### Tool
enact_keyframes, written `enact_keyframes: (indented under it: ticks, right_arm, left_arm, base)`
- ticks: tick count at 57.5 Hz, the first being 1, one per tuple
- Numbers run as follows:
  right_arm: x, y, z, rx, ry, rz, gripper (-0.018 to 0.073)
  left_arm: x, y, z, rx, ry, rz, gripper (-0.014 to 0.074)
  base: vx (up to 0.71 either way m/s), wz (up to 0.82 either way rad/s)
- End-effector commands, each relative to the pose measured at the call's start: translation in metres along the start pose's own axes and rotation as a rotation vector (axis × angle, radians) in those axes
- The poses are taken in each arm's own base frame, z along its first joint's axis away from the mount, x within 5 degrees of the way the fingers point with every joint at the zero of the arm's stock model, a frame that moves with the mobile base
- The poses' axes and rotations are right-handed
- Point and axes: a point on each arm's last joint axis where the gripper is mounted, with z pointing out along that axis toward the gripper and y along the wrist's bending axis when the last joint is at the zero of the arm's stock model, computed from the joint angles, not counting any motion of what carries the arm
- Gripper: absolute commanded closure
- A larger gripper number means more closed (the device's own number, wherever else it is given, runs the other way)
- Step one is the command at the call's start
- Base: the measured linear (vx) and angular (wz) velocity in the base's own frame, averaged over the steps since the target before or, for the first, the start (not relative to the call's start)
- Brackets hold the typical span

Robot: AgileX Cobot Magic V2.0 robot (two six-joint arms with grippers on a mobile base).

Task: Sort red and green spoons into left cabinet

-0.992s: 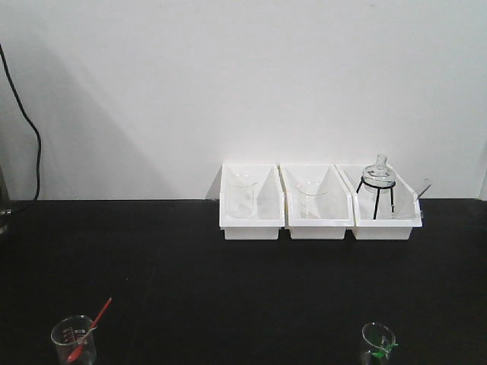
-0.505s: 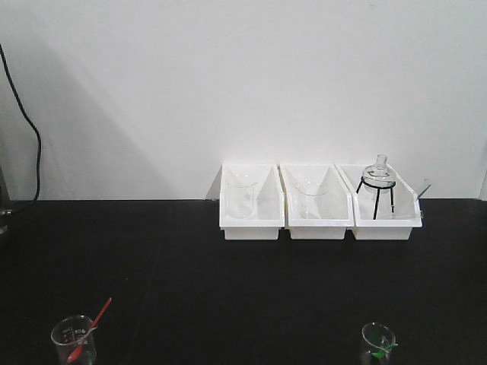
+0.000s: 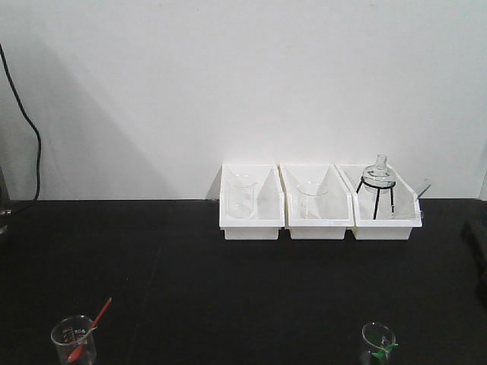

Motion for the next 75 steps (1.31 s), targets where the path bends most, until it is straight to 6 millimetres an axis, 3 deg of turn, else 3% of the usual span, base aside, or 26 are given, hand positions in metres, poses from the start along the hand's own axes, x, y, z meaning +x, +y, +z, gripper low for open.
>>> enact_keyframes:
  ticks: [1, 7, 14, 28, 43, 75]
  right_arm:
    - [0.02, 0.009, -0.003, -0.095, -0.108, -0.021, -0.0105]
    - [0.062, 0.019, -0.014, -0.189, -0.091, 0.042, -0.0066]
    - [0.096, 0.024, -0.025, -0.231, -0.065, 0.111, -0.0015]
    - [0.134, 0.027, -0.01, -0.262, 0.012, 0.184, 0.0096]
    - [0.146, 0.031, 0.021, -0.33, 0.025, 0.056, 0.0181]
    - [0.162, 0.026, 0.064, -0.288, 0.035, 0.067, 0.0183]
  left_arm:
    - [-0.02, 0.001, -0.001, -0.003, -0.108, -0.018, 0.0011]
    - [-0.019, 0.001, -0.001, -0.003, -0.101, -0.018, 0.0011]
    - [-0.017, 0.001, -0.001, -0.002, -0.086, -0.018, 0.0011]
    - [-0.017, 0.001, -0.001, -0.002, -0.083, -0.018, 0.0011]
    - [-0.017, 0.001, -0.001, -0.002, -0.078, -0.018, 0.0011]
    - [-0.016, 0.001, -0.001, -0.003, -0.068, -0.013, 0.0011]
  base:
    - [0.0, 0.0]
    - [0.0, 0.0]
    - [0.0, 0.0]
    - [0.0, 0.0]
    - [0.0, 0.0]
    - [0.0, 0.0]
